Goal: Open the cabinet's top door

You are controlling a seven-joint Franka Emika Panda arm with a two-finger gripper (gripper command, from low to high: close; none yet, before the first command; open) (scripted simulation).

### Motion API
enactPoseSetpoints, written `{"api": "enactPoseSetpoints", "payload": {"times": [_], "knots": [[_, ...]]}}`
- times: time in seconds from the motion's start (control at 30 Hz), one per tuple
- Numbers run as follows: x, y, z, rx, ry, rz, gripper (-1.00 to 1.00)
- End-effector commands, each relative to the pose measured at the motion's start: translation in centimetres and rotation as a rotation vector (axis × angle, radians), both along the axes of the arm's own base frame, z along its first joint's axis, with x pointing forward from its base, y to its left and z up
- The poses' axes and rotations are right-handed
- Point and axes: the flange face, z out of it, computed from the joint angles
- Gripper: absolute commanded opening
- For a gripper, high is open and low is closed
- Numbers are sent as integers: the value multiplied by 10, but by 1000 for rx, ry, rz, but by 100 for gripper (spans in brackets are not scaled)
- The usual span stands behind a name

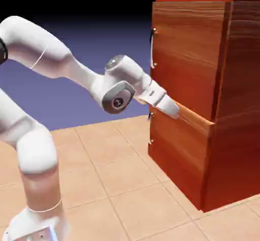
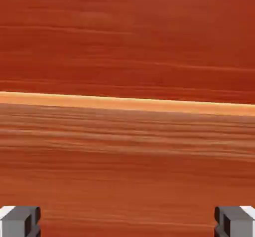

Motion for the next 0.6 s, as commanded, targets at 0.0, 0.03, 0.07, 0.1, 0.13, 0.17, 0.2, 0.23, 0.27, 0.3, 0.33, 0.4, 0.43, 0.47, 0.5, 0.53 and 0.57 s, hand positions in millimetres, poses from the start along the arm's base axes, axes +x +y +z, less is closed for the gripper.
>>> {"api": "enactPoseSetpoints", "payload": {"times": [0.0, 0.03, 0.07, 0.1, 0.13, 0.17, 0.2, 0.23, 0.27, 0.3, 0.33, 0.4, 0.43, 0.47, 0.5, 0.53, 0.57], "knots": [[0, 1, 10, 53, -26, -47, 0], [0, 2, 20, 106, -53, -92, 0], [-1, 4, 30, 161, -79, -135, 0], [-1, 5, 40, 216, -105, -177, 0], [-2, 7, 49, 272, -130, -217, 0], [-3, 9, 59, 329, -156, -256, 0], [-5, 12, 68, 386, -180, -293, 0], [-6, 14, 76, 444, -205, -328, 0], [-8, 17, 85, 503, -228, -362, 0], [-9, 20, 93, 562, -251, -394, 0], [-11, 24, 101, 622, -273, -425, 0], [-15, 32, 115, 744, -315, -482, 0], [-17, 36, 122, 806, -334, -509, 0], [-20, 40, 128, 868, -353, -534, 0], [-22, 45, 134, 930, -370, -558, 0], [-24, 50, 140, 993, -386, -580, 0], [-26, 55, 145, 1056, -400, -601, 0]]}}
